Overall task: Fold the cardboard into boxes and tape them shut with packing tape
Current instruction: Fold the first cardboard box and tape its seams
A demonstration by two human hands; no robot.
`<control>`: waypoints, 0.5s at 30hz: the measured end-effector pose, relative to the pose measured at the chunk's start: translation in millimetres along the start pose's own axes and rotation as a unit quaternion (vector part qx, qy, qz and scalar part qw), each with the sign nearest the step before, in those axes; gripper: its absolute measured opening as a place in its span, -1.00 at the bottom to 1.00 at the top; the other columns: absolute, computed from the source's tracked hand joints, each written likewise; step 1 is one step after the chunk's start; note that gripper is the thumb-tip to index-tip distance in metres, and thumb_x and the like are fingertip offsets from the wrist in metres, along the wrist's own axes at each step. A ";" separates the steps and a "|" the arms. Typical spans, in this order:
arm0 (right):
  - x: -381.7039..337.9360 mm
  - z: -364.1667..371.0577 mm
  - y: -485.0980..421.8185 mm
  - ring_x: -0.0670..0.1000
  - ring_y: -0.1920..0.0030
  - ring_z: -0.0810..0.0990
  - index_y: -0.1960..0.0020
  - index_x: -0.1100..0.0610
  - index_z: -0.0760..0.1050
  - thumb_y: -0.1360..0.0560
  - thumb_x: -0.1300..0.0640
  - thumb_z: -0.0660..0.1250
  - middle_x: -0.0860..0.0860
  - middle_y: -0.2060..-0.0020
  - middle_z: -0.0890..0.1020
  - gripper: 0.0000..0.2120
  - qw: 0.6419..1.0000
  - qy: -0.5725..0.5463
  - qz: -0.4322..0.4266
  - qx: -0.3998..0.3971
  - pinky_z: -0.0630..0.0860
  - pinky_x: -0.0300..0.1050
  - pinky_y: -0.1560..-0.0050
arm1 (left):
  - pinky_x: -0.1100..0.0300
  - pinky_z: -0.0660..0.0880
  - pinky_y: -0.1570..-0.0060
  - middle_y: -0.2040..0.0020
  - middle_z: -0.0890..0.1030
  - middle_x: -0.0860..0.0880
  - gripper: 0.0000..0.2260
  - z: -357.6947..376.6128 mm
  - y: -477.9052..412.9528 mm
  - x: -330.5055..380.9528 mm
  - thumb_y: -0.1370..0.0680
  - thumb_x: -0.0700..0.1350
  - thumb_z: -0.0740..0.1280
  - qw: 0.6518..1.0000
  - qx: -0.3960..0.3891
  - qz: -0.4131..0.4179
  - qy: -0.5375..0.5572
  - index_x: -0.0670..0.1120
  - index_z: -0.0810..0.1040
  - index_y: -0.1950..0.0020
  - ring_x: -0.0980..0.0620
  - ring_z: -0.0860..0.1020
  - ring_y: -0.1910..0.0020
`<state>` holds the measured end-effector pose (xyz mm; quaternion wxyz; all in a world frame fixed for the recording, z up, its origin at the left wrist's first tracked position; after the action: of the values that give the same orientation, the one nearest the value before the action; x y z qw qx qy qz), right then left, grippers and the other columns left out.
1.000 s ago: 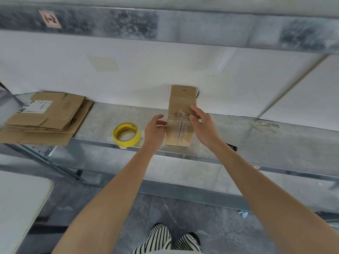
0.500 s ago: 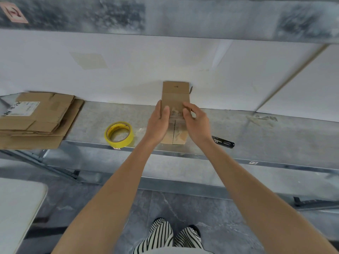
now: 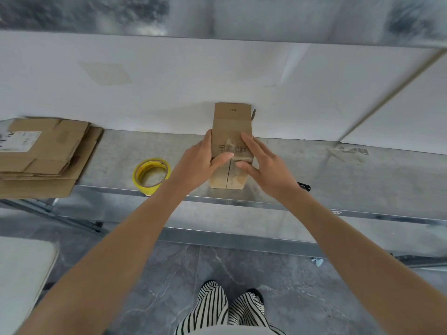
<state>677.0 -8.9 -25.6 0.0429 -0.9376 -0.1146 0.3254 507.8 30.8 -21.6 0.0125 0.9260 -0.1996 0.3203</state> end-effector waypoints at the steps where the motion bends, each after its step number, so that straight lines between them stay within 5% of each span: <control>1: 1.3 -1.9 -0.7 0.16 -0.24 0.51 -0.53 0.06 0.12 -0.52 -0.17 0.21 0.05 -0.47 0.28 -0.33 1.000 0.018 -0.016 0.001 0.48 0.13 -0.20 | 0.02 0.50 0.02 -0.13 0.58 -0.09 -0.33 -2.3 -1.0 -0.5 -0.50 0.35 0.13 1.000 -0.016 0.007 -0.015 -0.10 0.22 -0.41 -0.11 0.57 -0.01; 8: -0.6 -0.6 0.3 0.06 -0.28 0.45 -0.54 -0.08 -0.07 -0.49 0.01 0.36 -0.10 -0.51 0.11 -0.20 0.998 0.008 0.011 -0.059 0.43 0.00 -0.27 | 0.14 0.50 0.02 -0.16 0.55 -0.01 -0.32 -11.7 -3.3 0.2 -0.46 0.30 0.19 0.997 -0.077 0.018 -0.027 -0.05 0.17 -0.43 0.00 0.56 -0.05; 12: -11.3 8.0 1.2 -0.06 -0.35 0.33 -0.54 -0.01 -0.01 -0.51 0.08 0.30 -0.07 -0.47 0.21 -0.28 0.981 -0.168 0.092 -0.033 0.32 -0.17 -0.31 | 0.40 0.45 0.03 -0.18 0.47 0.16 -0.30 -5.5 2.2 5.6 -0.55 0.13 0.28 0.997 -0.048 0.000 0.064 0.03 -0.05 -0.54 0.17 0.52 -0.05; 15: -16.7 15.4 -0.9 -0.09 -0.30 0.40 -0.47 -0.02 0.16 -0.54 -0.06 0.23 -0.05 -0.37 0.37 -0.45 0.940 -0.310 0.137 0.034 0.38 -0.15 -0.26 | 0.16 0.41 -0.26 -0.38 0.41 0.05 -0.34 7.2 6.6 5.6 -0.54 0.25 0.17 0.984 0.012 -0.052 0.171 0.06 0.03 -0.55 0.12 0.45 -0.27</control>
<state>654.6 -12.0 -27.6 -0.0078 -0.7949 0.0181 0.6064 513.5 21.7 -24.6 0.0516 0.8670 -0.1420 0.4749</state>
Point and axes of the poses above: each hand's wrist, its own y-axis away from the middle knuckle, its own z-axis out of the palm, x = y × z, the point moved 4 cm from there along -y, towards the middle knuckle
